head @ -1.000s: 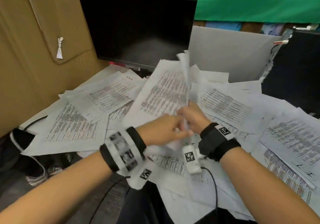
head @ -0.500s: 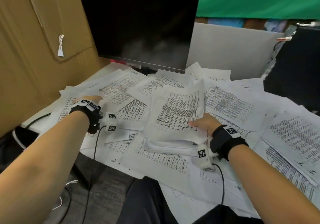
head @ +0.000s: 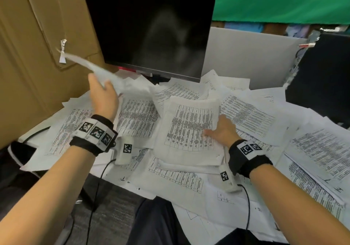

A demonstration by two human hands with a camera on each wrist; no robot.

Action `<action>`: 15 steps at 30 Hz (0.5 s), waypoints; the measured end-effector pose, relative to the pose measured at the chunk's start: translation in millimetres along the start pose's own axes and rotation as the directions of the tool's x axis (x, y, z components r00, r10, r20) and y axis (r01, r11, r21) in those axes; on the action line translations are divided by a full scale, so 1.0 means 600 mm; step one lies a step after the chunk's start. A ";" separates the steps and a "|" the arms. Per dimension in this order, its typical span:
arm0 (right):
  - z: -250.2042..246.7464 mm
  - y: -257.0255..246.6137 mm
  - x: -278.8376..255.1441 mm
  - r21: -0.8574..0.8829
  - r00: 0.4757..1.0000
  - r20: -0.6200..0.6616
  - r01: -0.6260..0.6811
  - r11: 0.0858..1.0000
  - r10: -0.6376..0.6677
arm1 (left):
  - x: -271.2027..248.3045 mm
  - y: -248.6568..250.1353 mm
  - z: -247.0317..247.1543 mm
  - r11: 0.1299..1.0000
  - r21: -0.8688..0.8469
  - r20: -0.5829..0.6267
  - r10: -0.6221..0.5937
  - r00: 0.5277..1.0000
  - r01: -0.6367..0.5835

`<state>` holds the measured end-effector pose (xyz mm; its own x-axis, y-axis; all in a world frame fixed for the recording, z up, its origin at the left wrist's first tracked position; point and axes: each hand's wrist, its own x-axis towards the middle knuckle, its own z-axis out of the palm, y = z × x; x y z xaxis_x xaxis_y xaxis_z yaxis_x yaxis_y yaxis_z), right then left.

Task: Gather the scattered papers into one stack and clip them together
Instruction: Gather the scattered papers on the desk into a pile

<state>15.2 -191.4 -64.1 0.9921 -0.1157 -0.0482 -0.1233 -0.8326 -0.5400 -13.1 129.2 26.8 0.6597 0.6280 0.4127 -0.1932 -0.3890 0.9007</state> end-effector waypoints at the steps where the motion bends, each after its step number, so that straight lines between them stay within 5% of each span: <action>1: -0.009 -0.019 -0.010 -0.082 0.990 -0.104 0.082 0.993 -0.091 | -0.017 0.025 -0.004 0.994 -0.055 -0.003 0.090 0.996 -0.090; 2: -0.021 -0.044 -0.023 -0.064 0.975 -0.142 0.162 0.985 -0.169 | -0.039 0.053 -0.005 0.981 -0.113 0.004 0.157 0.988 -0.155; 4: -0.045 -0.094 -0.044 0.323 0.973 0.092 0.170 0.931 -0.210 | -0.078 0.076 0.004 0.957 -0.221 0.103 0.217 0.971 -0.191; 6: -0.058 -0.141 -0.062 0.735 0.862 0.415 -0.128 0.666 -0.292 | -0.116 0.072 0.026 0.935 -0.342 0.276 0.198 0.941 -0.097; 7: -0.060 -0.152 -0.062 0.818 0.822 0.456 -0.237 0.524 -0.341 | -0.127 0.056 0.039 0.924 -0.381 0.361 0.162 0.918 -0.013; 9: -0.055 -0.157 -0.051 0.883 0.863 0.394 -0.261 0.389 -0.316 | -0.142 0.025 0.055 0.910 -0.386 0.547 0.095 0.832 0.149; 11: -0.055 -0.145 -0.038 0.863 0.952 0.271 -0.175 0.474 -0.142 | -0.131 -0.008 0.054 0.931 -0.265 0.715 0.015 0.699 0.251; 12: -0.052 -0.129 -0.028 0.838 0.974 0.219 -0.160 0.522 -0.053 | -0.120 -0.017 0.049 0.952 -0.188 0.739 -0.024 0.673 0.240; 15: -0.047 -0.071 -0.021 0.764 0.961 0.277 -0.220 0.607 0.000 | -0.047 -0.061 0.026 0.978 0.211 0.539 -0.117 0.834 0.000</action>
<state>7.6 -169.8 -16.7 0.9594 0.0393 -0.2793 -0.2764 -0.0661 -0.9588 -13.3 115.0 -19.8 0.9644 0.2056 0.1663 -0.0356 -0.5222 0.8521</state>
